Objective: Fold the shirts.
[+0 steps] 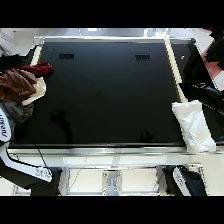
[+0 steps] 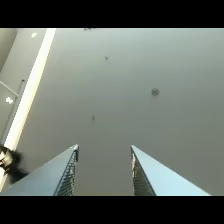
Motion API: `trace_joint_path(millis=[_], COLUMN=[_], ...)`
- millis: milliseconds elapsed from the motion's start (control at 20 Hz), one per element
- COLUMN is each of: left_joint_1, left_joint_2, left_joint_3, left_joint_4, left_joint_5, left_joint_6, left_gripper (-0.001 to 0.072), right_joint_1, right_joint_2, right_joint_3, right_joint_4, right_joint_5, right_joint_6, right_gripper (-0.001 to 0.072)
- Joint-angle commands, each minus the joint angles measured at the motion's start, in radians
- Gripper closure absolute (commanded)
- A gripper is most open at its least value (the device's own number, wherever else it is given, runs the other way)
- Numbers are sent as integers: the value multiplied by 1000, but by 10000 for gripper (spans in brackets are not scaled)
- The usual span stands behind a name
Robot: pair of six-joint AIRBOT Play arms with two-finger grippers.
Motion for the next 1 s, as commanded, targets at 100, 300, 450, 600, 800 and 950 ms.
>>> trace_joint_path(millis=[100,300,450,600,800,950], left_joint_1=[277,340,339,339,338,338], left_joint_2=[-77,-172,-232,-284,-332,-322], left_joint_3=[-2,-2,-1,-1,-1,0], left_joint_4=[-186,-467,-496,-598,-798,-827], left_joint_5=[48,142,196,322,472,546], left_joint_6=[-313,-263,-264,-255,-136,-28], left_gripper=[118,118,118,118,606,700], right_joint_1=[1,1,1,1,1,1], right_joint_2=[-1,-1,-1,-1,-1,0], right_joint_3=[1,1,1,1,1,1], right_joint_4=[3,3,4,28,69,87], right_joint_5=[-26,-36,-78,-96,-96,-103], right_joint_6=[29,87,131,140,140,140], right_gripper=[350,350,350,350,350,350])
